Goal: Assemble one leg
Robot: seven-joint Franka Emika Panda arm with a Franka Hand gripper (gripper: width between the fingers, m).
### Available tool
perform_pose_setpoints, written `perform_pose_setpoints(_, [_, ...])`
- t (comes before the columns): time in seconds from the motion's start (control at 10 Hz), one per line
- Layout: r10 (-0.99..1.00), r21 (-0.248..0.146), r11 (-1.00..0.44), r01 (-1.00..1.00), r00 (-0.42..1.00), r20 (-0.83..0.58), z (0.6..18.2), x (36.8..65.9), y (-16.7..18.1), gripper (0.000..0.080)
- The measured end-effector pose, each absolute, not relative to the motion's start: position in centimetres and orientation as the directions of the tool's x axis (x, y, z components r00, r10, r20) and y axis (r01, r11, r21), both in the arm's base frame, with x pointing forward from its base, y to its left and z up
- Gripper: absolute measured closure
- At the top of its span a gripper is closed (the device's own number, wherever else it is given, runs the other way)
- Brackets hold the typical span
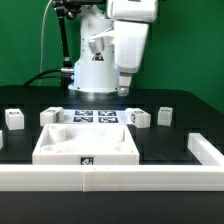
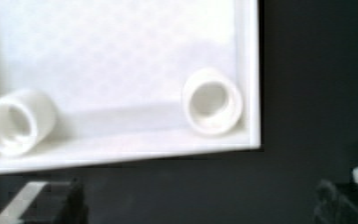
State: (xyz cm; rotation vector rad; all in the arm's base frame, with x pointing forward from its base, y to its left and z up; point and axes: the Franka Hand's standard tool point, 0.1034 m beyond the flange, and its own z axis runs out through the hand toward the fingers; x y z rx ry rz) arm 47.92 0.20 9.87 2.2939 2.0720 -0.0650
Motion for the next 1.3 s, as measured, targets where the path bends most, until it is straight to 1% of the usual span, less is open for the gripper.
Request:
perform_pose_setpoints(0.3, [0.992,0.011,-0.108,0.994,0.109,-0.064,9.9,48.0,0.4,0.0150])
perform_pose_setpoints(0.4, [0.996,0.020,-0.067,0.998,0.068,-0.059,9.7,48.1,0.3,0.0150])
perform_pose_setpoints(0.5, [0.999,0.032,-0.005,0.999,0.007,-0.050,8.5,47.7,-0.1,0.0150])
perform_pose_setpoints(0.7, [0.998,0.010,0.041,0.999,-0.040,-0.046,6.4,46.4,-2.7,0.0150])
perform_pose_setpoints(1.0, [0.999,-0.021,0.012,1.000,-0.012,-0.036,3.7,45.8,-4.2,0.0150])
perform_pose_setpoints(1.1, [0.999,-0.030,0.005,1.000,-0.006,-0.032,2.7,45.6,-4.1,0.0150])
perform_pose_setpoints(1.3, [0.999,-0.054,-0.018,0.998,0.017,-0.029,1.4,45.0,-3.7,0.0150])
